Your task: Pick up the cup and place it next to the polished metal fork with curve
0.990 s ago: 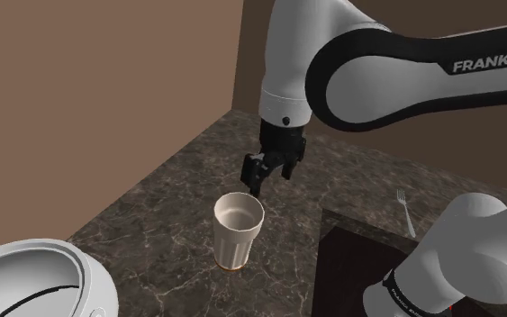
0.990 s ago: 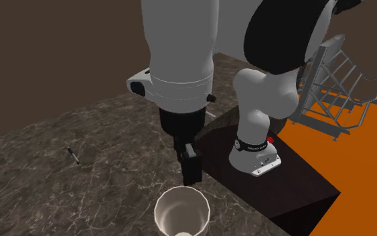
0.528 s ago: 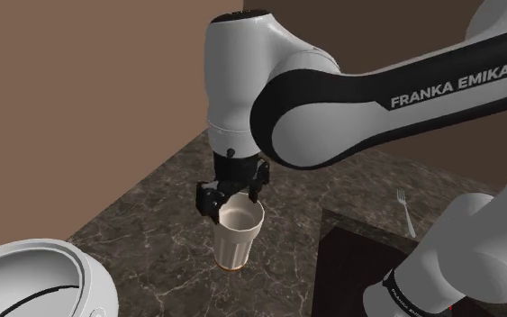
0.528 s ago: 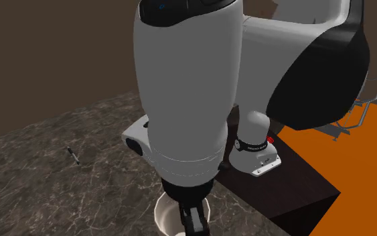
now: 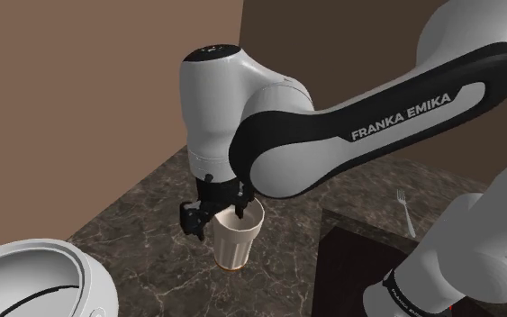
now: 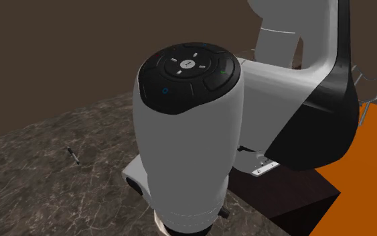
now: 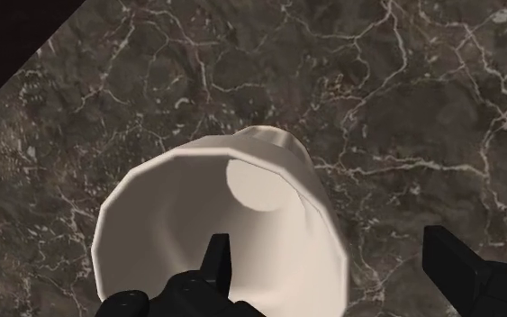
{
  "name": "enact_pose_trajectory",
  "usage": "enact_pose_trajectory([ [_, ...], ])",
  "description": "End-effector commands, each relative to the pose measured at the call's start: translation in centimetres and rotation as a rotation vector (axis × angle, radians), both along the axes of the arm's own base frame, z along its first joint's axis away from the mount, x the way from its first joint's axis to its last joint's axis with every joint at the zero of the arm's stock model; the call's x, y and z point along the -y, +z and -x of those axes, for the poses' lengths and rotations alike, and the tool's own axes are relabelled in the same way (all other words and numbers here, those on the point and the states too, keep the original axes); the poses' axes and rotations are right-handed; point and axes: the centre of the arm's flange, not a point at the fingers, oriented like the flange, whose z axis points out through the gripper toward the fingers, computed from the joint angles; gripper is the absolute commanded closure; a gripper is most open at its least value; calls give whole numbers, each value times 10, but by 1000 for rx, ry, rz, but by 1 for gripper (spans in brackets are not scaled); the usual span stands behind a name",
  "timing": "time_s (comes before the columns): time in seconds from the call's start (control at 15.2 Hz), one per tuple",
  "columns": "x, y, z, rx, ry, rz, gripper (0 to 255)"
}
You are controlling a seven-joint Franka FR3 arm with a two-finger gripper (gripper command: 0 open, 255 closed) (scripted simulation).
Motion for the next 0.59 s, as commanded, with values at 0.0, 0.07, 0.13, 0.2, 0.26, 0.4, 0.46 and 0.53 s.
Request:
enact_pose_trajectory([
  [0.0, -1, -11, 1, 0, 0, 0, 0],
  [0.07, -1, -14, 1, 0, 0, 0, 0],
  [0.13, -1, -14, 1, 0, 0, 0, 0],
  [0.2, -1, -14, 1, 0, 0, 0, 0],
  [0.26, -1, -14, 1, 0, 0, 0, 0],
  [0.4, -1, -14, 1, 0, 0, 0, 0],
  [0.46, -1, -14, 1, 0, 0, 0, 0],
  [0.53, -1, -14, 1, 0, 0, 0, 0],
])
